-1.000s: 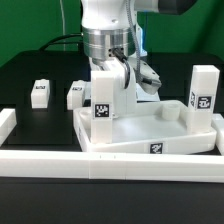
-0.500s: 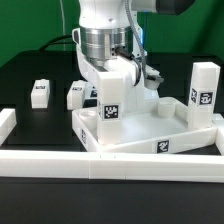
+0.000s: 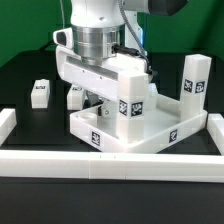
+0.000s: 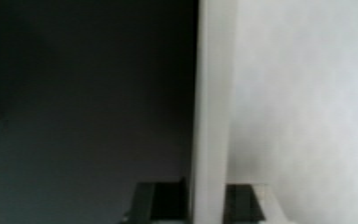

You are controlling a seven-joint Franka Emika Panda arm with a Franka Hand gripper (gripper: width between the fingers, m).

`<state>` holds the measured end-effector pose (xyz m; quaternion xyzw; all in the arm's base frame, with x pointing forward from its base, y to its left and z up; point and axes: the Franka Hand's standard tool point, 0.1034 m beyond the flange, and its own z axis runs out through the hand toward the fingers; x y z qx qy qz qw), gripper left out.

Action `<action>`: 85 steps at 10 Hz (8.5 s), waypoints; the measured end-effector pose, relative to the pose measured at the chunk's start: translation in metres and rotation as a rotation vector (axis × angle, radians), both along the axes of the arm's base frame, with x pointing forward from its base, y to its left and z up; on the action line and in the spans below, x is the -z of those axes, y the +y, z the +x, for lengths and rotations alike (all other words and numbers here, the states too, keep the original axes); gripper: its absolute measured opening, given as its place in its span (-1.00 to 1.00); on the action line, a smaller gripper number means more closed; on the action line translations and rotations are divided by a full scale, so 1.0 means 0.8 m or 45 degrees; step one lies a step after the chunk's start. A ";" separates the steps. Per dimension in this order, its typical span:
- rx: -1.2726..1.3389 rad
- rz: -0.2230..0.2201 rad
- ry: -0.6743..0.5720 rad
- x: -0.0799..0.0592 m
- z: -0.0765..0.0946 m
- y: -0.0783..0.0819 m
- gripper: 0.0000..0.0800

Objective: Assemble desk

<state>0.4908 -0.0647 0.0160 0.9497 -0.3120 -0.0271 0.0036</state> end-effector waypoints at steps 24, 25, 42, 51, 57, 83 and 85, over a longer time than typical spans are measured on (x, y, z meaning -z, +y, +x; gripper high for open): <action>-1.158 -0.012 -0.041 0.003 0.068 0.019 -0.84; -1.240 -0.026 -0.038 0.003 0.077 0.024 -0.84; -2.685 -0.099 0.115 -0.002 0.131 0.038 -0.84; -2.775 -0.045 0.152 -0.004 0.164 0.104 -0.84; -2.695 -0.051 0.109 -0.007 0.185 0.146 -0.84; -1.670 -0.005 0.288 -0.092 0.152 0.060 0.62; -1.459 0.057 0.258 -0.090 0.145 0.047 0.62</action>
Offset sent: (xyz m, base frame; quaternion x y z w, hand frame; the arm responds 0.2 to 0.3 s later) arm 0.0000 0.0000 0.0000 0.0000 0.0000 -0.1296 0.9916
